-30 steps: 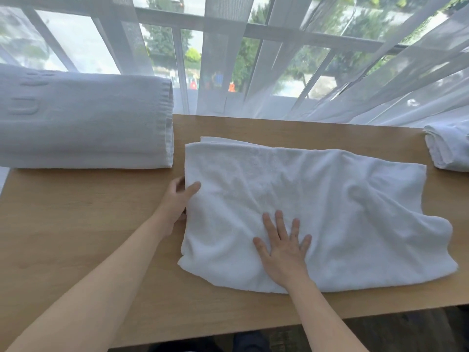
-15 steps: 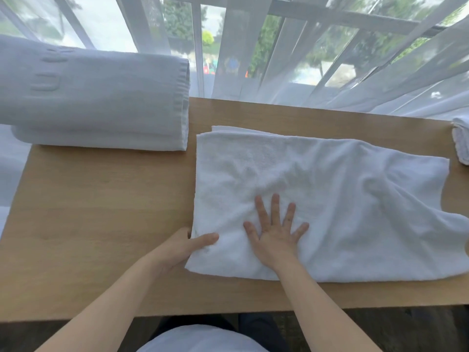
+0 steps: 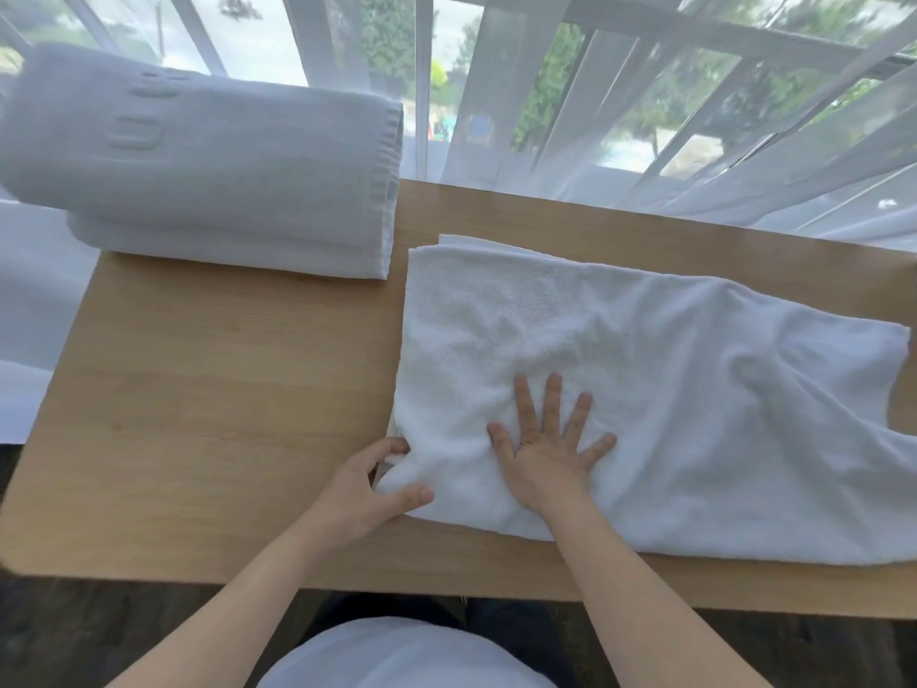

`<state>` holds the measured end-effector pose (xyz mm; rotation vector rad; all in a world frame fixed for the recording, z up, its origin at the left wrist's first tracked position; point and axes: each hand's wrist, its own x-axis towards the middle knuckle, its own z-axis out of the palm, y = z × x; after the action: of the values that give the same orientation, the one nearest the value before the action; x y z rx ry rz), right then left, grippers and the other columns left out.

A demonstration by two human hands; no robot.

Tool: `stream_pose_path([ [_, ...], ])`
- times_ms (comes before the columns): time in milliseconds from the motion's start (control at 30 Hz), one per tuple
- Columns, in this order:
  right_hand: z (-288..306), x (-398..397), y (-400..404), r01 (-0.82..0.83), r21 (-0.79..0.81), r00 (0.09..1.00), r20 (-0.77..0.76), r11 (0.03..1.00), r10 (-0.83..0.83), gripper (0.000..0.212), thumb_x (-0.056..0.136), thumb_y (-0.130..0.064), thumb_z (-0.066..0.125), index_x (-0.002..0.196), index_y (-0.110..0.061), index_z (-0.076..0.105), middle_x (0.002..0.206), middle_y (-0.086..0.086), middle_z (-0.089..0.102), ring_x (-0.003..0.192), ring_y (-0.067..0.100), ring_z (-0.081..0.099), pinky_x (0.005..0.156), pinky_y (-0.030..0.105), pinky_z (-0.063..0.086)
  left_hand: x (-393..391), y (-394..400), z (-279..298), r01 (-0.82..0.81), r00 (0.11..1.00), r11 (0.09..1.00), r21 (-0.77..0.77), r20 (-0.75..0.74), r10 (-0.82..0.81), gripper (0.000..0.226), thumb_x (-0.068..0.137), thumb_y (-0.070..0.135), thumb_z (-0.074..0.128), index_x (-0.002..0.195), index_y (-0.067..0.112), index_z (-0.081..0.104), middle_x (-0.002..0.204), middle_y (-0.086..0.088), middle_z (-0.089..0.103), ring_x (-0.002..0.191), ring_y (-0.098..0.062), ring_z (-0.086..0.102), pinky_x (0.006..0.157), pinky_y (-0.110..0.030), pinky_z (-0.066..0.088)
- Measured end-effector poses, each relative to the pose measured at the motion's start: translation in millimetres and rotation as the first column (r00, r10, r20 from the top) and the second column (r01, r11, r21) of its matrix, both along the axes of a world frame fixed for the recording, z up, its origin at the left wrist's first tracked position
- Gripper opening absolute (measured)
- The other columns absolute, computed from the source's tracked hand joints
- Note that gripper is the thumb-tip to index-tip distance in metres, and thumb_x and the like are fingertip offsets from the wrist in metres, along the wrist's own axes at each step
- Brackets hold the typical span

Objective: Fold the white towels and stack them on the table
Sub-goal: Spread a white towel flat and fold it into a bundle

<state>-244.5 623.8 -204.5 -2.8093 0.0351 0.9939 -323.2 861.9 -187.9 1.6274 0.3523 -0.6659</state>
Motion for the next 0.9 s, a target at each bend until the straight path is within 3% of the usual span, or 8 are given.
stream_pose_path([
  [100, 1, 0, 1, 0.003, -0.002, 1.0, -0.01, 1.0, -0.003, 0.068, 0.089, -0.077, 0.0, 0.134, -0.052, -0.044, 0.141, -0.013, -0.058, 0.134, 0.032, -0.051, 0.101, 0.076, -0.023, -3, 5, -5, 0.0, 1.0, 0.993, 0.12, 0.027, -0.003, 0.051, 0.066, 0.068, 0.082, 0.107, 0.046, 0.063, 0.11, 0.02, 0.071, 0.1, -0.001, 0.067, 0.087, -0.028, 0.051],
  [300, 4, 1, 0, -0.005, 0.014, 0.999, -0.031, 1.0, 0.005, 0.068, 0.09, -0.077, 0.003, 0.132, -0.054, -0.045, 0.14, -0.014, -0.059, 0.133, 0.032, -0.051, 0.102, 0.075, -0.023, -14, -4, -8, -0.189, 0.979, 0.969, 0.16, 0.102, 0.174, 0.065, 0.06, 0.073, 0.082, 0.112, 0.062, 0.044, 0.116, 0.031, 0.064, 0.107, 0.005, 0.062, 0.082, -0.021, 0.053],
  [433, 2, 1, 0, -0.017, -0.002, 1.0, -0.023, 1.0, 0.017, 0.069, 0.09, -0.077, 0.003, 0.132, -0.053, -0.046, 0.14, -0.013, -0.059, 0.135, 0.034, -0.049, 0.102, 0.077, -0.019, -24, -13, -8, -0.168, 0.979, 0.971, 0.169, 0.14, 0.145, 0.064, 0.071, 0.066, 0.079, 0.126, 0.061, 0.047, 0.122, 0.03, 0.062, 0.112, 0.008, 0.058, 0.085, -0.012, 0.05],
  [567, 5, 1, -4, -0.038, 0.03, 0.998, -0.046, 0.999, 0.039, 0.069, 0.091, -0.076, 0.005, 0.133, -0.053, -0.045, 0.141, -0.012, -0.059, 0.135, 0.035, -0.049, 0.102, 0.077, -0.021, -24, -23, -1, -0.118, 0.981, 0.959, 0.258, 0.179, 0.072, 0.047, 0.076, 0.065, 0.073, 0.114, 0.072, 0.047, 0.118, 0.033, 0.056, 0.105, 0.009, 0.056, 0.076, -0.013, 0.046],
  [667, 7, 2, -6, -0.047, 0.045, 0.997, -0.057, 0.998, 0.049, 0.07, 0.092, -0.075, 0.008, 0.134, -0.053, -0.044, 0.142, -0.012, -0.058, 0.136, 0.035, -0.048, 0.102, 0.077, -0.02, -18, -28, 2, 0.037, 0.987, 0.926, 0.375, 0.133, -0.093, 0.071, 0.072, 0.074, 0.07, 0.136, 0.057, 0.045, 0.117, 0.034, 0.041, 0.101, 0.006, 0.051, 0.076, -0.017, 0.042],
  [733, 9, 3, -7, -0.056, 0.053, 0.996, -0.067, 0.997, 0.059, 0.07, 0.093, -0.074, 0.009, 0.135, -0.053, -0.043, 0.143, -0.012, -0.057, 0.136, 0.035, -0.048, 0.102, 0.077, -0.019, -11, -26, 5, 0.096, 0.986, 0.896, 0.433, 0.082, -0.145, 0.071, 0.068, 0.077, 0.071, 0.132, 0.054, 0.052, 0.115, 0.033, 0.045, 0.098, 0.004, 0.053, 0.077, -0.02, 0.045],
  [833, 10, 3, -7, -0.052, 0.062, 0.995, -0.08, 0.997, 0.057, 0.07, 0.095, -0.072, 0.011, 0.137, -0.052, -0.041, 0.145, -0.01, -0.055, 0.137, 0.036, -0.046, 0.102, 0.078, -0.018, -9, -21, 9, 0.054, 0.999, 0.958, 0.28, -0.012, -0.053, 0.047, 0.065, 0.073, 0.079, 0.106, 0.055, 0.063, 0.103, 0.033, 0.067, 0.089, 0.01, 0.063, 0.069, -0.011, 0.049],
  [900, 10, 2, -8, -0.056, 0.061, 0.995, -0.074, 0.997, 0.06, 0.07, 0.095, -0.072, 0.011, 0.138, -0.052, -0.041, 0.146, -0.01, -0.054, 0.138, 0.036, -0.045, 0.102, 0.078, -0.018, -13, -22, 6, -0.013, 0.996, 0.993, 0.114, -0.092, 0.023, 0.046, 0.068, 0.066, 0.081, 0.107, 0.043, 0.069, 0.096, 0.027, 0.074, 0.079, 0.004, 0.069, 0.067, -0.018, 0.055],
])
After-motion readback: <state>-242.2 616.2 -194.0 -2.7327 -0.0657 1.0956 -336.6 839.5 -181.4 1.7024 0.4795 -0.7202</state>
